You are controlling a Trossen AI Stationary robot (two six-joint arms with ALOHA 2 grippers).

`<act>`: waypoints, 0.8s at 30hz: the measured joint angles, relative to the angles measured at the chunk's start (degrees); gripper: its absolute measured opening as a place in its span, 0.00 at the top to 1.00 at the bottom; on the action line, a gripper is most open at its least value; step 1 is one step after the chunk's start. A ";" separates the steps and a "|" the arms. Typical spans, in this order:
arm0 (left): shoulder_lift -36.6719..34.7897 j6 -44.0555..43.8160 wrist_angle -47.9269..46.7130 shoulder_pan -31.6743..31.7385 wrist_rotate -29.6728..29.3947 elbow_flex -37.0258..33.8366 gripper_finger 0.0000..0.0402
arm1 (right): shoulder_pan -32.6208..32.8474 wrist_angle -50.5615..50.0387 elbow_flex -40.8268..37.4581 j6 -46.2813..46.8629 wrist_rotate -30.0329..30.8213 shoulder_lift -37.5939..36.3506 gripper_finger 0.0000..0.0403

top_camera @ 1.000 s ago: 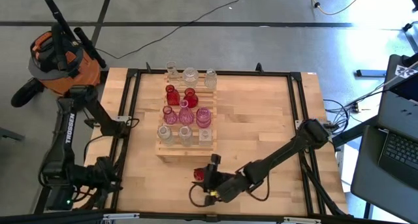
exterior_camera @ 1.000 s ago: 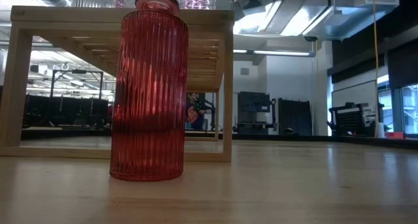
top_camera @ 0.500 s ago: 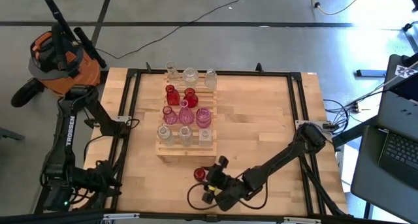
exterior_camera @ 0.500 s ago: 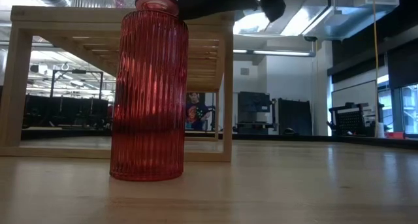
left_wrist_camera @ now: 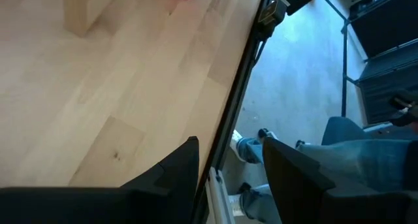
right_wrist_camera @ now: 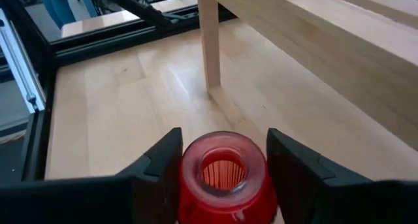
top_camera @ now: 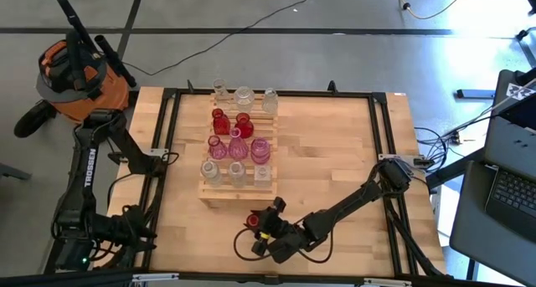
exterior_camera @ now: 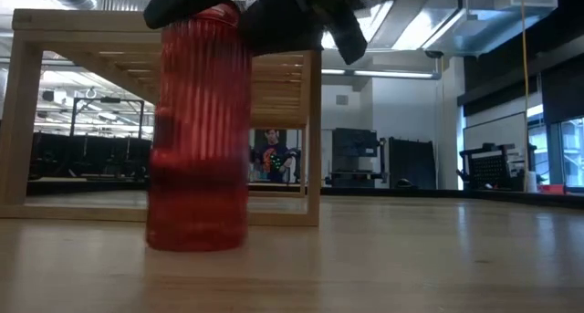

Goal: Sort vases onto shelf
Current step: Put the red vase on the shelf aligned with the other red vase

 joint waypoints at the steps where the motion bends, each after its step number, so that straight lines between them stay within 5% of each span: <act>1: 0.00 0.00 -0.02 -0.02 0.00 0.00 0.60 | -0.07 0.28 0.03 0.00 -0.08 0.14 0.59; 6: 0.00 -0.11 -0.51 0.01 0.00 0.00 0.60 | -0.14 0.45 0.07 -0.66 -0.91 0.14 0.76; 15: 0.00 -0.20 -3.52 0.09 0.04 0.00 0.60 | 0.04 1.86 1.77 -6.30 -9.07 -0.31 0.76; 24: 0.00 -0.96 -5.50 1.11 0.19 0.00 0.60 | 2.24 -23.33 14.03 -6.69 -11.50 -0.29 0.76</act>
